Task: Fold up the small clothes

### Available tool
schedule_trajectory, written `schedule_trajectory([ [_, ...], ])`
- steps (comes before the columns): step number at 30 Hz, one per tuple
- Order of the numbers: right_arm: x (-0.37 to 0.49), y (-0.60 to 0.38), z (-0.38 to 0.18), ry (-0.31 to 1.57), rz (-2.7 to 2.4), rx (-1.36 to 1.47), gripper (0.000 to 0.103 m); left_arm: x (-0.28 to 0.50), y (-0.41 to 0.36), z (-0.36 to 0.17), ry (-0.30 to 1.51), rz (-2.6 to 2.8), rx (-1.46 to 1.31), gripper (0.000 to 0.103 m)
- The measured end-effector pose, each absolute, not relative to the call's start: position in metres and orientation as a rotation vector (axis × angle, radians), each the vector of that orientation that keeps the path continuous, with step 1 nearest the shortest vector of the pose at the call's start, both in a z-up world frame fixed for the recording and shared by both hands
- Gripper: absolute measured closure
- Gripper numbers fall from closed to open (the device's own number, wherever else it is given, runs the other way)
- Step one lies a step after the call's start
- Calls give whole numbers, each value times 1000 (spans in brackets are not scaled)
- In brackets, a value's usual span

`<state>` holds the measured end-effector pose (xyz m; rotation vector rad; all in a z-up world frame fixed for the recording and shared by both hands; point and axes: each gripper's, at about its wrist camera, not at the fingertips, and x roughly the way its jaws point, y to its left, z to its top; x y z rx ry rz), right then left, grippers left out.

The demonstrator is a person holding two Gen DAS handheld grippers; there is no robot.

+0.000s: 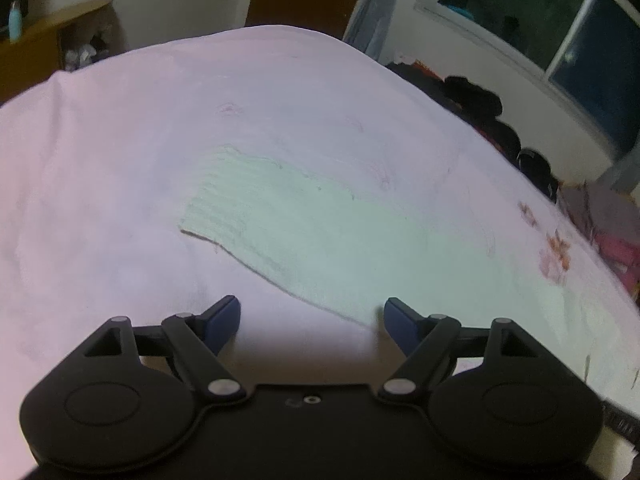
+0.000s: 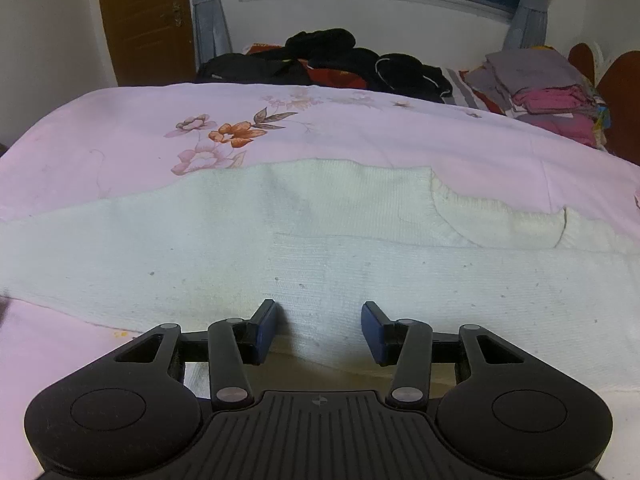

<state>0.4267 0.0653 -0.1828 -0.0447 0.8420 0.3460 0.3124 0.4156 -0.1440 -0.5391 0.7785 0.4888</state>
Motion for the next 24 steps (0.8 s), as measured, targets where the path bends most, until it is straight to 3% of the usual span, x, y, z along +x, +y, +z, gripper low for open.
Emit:
schedule_trajectory([
  [3,427,65,-183,839,348,-43,56,313,426,-147,738,482,-608,23],
  [5,427,64,-183,838,349,-40,56,312,435,-149,692,485,-665,30],
  [11,427,63,-183,837,351,-32,56,309,463,-160,592,545,-801,73],
  [13,428,65,-184,834,349,-32,56,308,469,-164,582,562,-822,92],
  [14,428,66,-184,832,348,-34,56,308,472,-166,580,569,-829,96],
  [24,424,68,-190,793,343,-52,56,311,424,-112,495,457,-681,100],
])
